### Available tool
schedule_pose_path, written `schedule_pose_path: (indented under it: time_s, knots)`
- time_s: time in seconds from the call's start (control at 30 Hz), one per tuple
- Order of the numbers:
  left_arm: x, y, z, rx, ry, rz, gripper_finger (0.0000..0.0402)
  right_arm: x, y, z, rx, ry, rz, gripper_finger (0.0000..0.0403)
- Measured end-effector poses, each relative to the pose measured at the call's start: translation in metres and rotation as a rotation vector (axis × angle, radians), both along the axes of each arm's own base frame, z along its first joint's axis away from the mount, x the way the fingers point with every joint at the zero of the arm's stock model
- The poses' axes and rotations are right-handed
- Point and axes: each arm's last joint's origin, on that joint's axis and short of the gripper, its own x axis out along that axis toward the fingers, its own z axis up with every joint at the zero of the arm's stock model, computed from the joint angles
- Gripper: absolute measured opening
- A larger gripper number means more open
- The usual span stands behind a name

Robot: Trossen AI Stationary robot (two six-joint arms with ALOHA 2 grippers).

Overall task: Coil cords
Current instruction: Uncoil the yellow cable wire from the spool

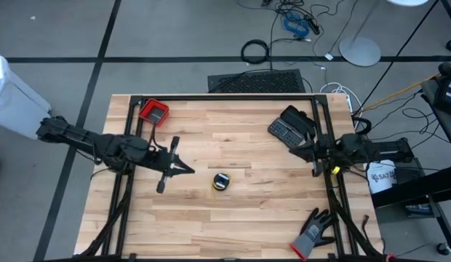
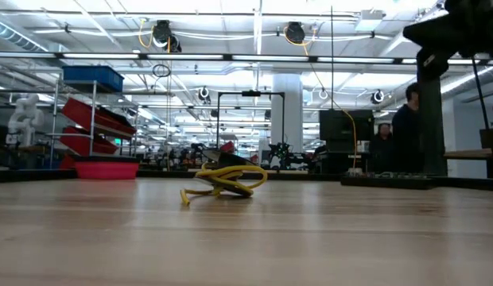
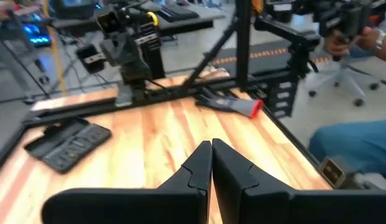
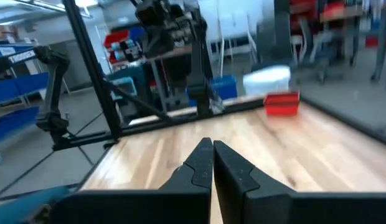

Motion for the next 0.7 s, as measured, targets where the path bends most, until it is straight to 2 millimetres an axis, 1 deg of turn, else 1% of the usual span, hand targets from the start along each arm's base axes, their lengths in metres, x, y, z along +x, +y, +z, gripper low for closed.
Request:
schedule_pose_path:
  time_s: [0.1, 0.17, 0.3, 0.37, 0.47, 0.6, 0.7]
  knots:
    - [0.000, -0.002, 0.001, -0.017, -0.002, -0.001, 0.0020, 0.003, 0.001, 0.022, 0.066, 0.045, 0.003, 0.0000]
    - [-0.001, -0.002, 0.001, -0.018, -0.001, -0.005, 0.0020, 0.009, 0.002, 0.039, 0.069, 0.048, 0.016, 0.0000]
    - [-0.001, -0.005, 0.000, -0.033, 0.005, -0.013, 0.0020, 0.032, 0.010, 0.076, -0.030, -0.008, 0.054, 0.0000]
    - [0.000, -0.007, -0.001, -0.040, 0.013, -0.017, 0.0020, 0.048, 0.015, 0.088, -0.109, 0.000, 0.067, 0.0000]
    - [0.001, -0.012, -0.004, -0.041, 0.029, -0.036, 0.0020, 0.074, 0.023, 0.097, -0.210, 0.065, 0.090, 0.0000]
    - [0.008, -0.023, -0.015, -0.085, 0.108, -0.058, 0.0020, 0.107, 0.032, 0.091, -0.294, 0.171, 0.115, 0.0000]
    - [0.016, -0.034, -0.030, -0.045, 0.183, -0.107, 0.0020, 0.124, 0.035, 0.087, -0.302, 0.223, 0.122, 0.0000]
